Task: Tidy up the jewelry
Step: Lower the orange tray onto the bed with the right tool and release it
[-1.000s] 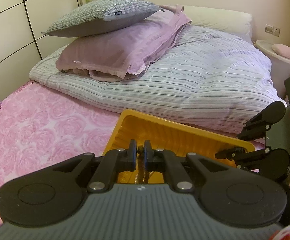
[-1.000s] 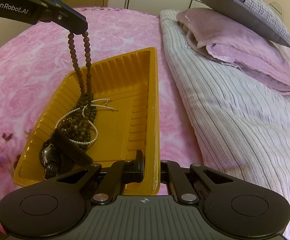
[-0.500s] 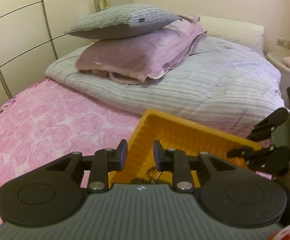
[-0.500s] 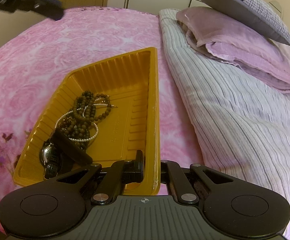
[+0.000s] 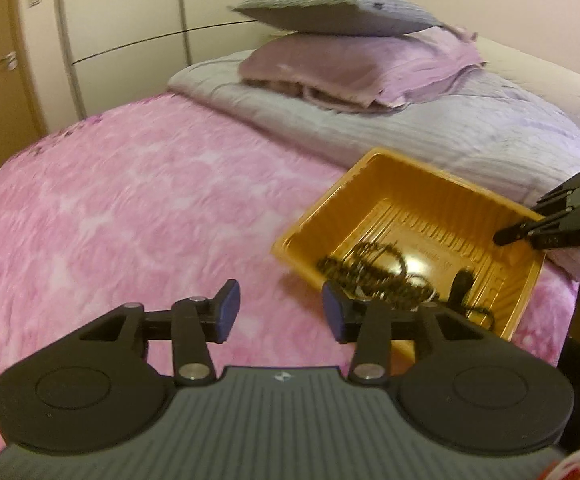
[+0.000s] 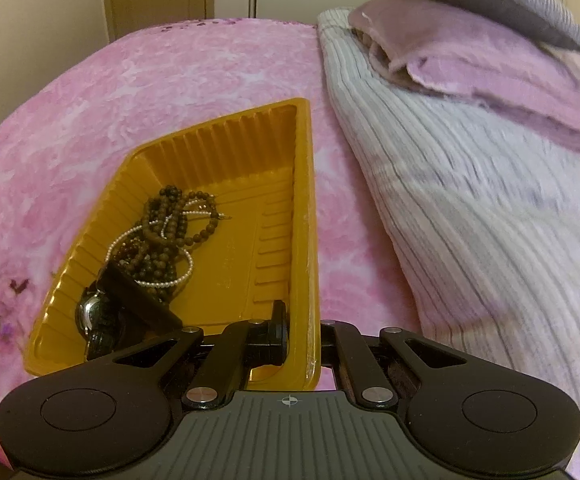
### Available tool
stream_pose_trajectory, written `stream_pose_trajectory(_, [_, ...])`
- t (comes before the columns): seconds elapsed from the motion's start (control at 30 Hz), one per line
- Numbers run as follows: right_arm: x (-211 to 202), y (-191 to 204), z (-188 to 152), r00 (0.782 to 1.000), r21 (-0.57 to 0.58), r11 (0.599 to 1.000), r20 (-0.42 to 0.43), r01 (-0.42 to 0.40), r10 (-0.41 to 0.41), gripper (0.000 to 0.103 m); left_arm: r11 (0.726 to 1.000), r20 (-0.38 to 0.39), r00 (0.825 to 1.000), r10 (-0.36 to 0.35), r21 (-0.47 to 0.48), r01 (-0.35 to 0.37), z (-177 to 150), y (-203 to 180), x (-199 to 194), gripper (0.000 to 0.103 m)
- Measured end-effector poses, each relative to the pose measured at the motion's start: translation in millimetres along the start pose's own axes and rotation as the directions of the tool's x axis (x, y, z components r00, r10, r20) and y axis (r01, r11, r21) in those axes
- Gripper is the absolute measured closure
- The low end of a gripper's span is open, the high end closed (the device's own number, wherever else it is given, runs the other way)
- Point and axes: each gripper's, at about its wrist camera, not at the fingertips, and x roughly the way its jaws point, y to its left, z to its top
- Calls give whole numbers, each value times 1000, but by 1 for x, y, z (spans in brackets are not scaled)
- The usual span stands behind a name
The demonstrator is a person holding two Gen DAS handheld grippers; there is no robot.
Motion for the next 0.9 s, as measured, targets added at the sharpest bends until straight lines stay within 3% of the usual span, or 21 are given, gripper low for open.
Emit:
stream_pose_trajectory(0.4, [24,-49,-35,989,186,972,25,-146,144,98,979,-15,997,70,-193,-71,-57,5,-23,38])
stream_pose_trajectory(0.67, [17,-68,-42,968,319,914,108,-250,227,98,966,-23,993,112,-231,-115,-73,-3,-28,27])
stream_pose_trajectory(0.8, [12,-70,-44,966,338,905,122,-258,230,97,958,-42,988,148,-242,-154,-81,-8,-29,20])
stream_pose_trajectory(0.83, [10,-69,-45,966,337,906,123,-254,225,96,956,-49,987,151,-248,-159,-83,-9,-28,19])
stream_pose_trajectory(0.87, [9,-68,-45,966,338,906,125,-255,225,89,954,-54,987,154,-251,-163,-85,-10,-28,18])
stream_pose_trajectory(0.9, [8,-68,-45,965,342,904,128,-258,227,72,953,-57,986,157,-254,-167,-87,-11,-28,16])
